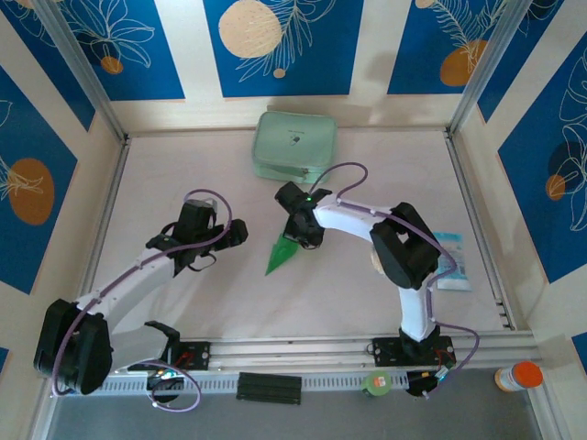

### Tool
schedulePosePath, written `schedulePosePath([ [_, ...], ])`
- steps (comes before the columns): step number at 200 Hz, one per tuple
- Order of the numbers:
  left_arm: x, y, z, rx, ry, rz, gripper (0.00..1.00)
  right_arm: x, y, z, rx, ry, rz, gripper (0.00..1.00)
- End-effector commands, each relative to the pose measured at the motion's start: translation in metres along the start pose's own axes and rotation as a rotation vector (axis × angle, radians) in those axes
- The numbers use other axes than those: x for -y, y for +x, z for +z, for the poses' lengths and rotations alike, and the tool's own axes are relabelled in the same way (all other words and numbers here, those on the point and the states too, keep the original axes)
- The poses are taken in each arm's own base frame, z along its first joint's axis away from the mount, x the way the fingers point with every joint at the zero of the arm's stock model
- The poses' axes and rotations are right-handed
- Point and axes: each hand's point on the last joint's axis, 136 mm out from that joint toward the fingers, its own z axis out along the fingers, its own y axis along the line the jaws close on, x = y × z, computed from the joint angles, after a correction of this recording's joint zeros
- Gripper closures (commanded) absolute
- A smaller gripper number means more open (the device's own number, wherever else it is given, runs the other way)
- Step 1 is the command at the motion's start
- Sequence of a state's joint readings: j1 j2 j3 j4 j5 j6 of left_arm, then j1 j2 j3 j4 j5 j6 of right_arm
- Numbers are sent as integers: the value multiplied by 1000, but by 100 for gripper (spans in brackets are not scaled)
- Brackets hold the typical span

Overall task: Fold a paper plane with a square sheet of paper (pick it up from the middle)
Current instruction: Turn over the paper plane at the center of the table, then move the paper plane to the top-center of the table.

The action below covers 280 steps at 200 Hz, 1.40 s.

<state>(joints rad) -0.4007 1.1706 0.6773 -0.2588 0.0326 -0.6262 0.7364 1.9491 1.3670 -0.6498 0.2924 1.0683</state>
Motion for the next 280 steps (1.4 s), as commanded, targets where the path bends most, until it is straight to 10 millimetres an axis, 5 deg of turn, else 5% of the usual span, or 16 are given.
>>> schedulePosePath([
  [1, 15, 8, 7, -53, 109, -32, 0, -24, -2, -13, -3, -185, -137, 99],
  [32, 43, 24, 16, -154, 271, -34, 10, -25, 7, -7, -66, -361, -201, 99],
  [78, 55, 49, 35, -252, 327, -71, 29, -4, 8, -6, -90, -420, -204, 99],
  [143, 101, 65, 60, -333, 423, -37, 46, 4, 11, -2, -109, -427, -201, 99],
  [186, 106, 65, 84, -365, 395, -53, 67, 7, 10, 0, -108, -419, -194, 99],
  [212, 86, 65, 97, -362, 265, -51, 75, 10, 10, 2, -108, -417, -191, 99],
  [280, 97, 69, 103, -386, 330, -63, 77, 11, 11, 5, -119, -417, -185, 99],
])
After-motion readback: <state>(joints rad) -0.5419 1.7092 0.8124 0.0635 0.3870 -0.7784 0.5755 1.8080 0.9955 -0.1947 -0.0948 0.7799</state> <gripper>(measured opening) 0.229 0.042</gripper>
